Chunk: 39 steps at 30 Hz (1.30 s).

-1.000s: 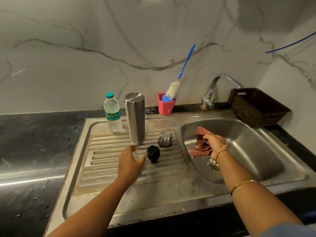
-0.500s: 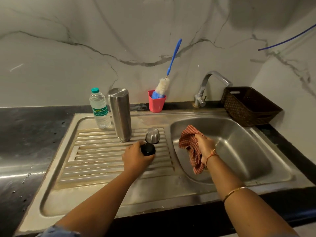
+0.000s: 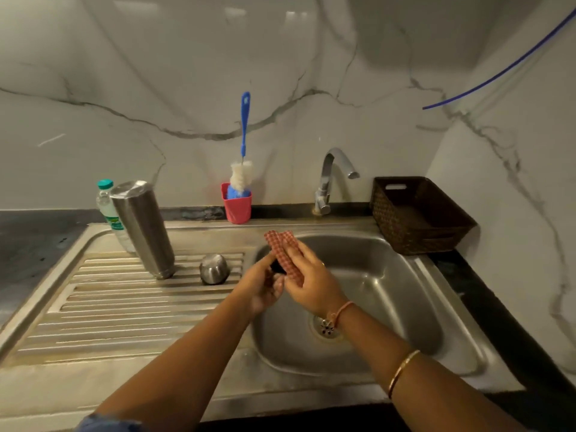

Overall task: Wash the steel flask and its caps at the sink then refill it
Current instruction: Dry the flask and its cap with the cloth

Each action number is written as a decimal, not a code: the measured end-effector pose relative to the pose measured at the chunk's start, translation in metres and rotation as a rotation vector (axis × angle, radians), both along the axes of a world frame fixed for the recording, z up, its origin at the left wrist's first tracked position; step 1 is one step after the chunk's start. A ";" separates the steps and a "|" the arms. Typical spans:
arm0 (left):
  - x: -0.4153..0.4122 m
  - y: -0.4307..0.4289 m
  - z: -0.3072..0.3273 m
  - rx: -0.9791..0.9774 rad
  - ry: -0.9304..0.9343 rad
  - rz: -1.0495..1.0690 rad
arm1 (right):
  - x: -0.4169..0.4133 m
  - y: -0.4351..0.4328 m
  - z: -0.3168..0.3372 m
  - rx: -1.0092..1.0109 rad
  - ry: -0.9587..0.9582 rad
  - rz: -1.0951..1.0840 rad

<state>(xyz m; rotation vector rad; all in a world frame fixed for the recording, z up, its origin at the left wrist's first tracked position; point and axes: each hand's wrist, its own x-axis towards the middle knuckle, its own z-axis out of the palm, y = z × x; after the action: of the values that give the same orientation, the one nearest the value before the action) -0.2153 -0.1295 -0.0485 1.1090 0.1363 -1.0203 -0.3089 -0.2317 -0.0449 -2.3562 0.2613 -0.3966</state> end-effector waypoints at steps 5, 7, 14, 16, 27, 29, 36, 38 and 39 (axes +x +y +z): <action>-0.017 -0.025 0.011 -0.120 -0.093 -0.057 | -0.004 -0.044 0.023 0.253 -0.055 -0.066; -0.023 -0.032 0.012 -0.145 -0.173 -0.082 | -0.005 -0.061 0.031 0.522 0.024 -0.077; -0.024 -0.043 0.015 -0.109 -0.395 -0.133 | -0.008 -0.086 0.029 0.963 0.124 -0.133; -0.026 -0.047 0.018 -0.098 -0.393 -0.103 | -0.005 -0.081 0.030 0.821 0.046 -0.196; -0.030 -0.080 0.028 -0.112 -0.106 0.090 | -0.012 -0.075 0.014 -0.199 -0.199 -0.080; -0.031 -0.083 0.027 -0.111 -0.076 0.074 | -0.008 -0.085 0.020 -0.152 -0.184 -0.117; -0.031 -0.084 0.022 -0.155 -0.172 0.104 | -0.001 -0.101 0.034 0.067 -0.092 -0.266; -0.027 -0.080 0.019 -0.179 -0.191 0.106 | -0.001 -0.112 0.038 0.294 -0.087 -0.259; -0.025 -0.078 0.018 -0.181 -0.206 0.100 | -0.001 -0.118 0.039 0.410 -0.114 -0.269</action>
<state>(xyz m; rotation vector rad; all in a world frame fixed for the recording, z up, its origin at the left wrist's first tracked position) -0.2398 -0.2076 -0.0303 1.0245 -0.0646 -0.8071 -0.3099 -0.3494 -0.0056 -1.8941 0.5535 -0.5467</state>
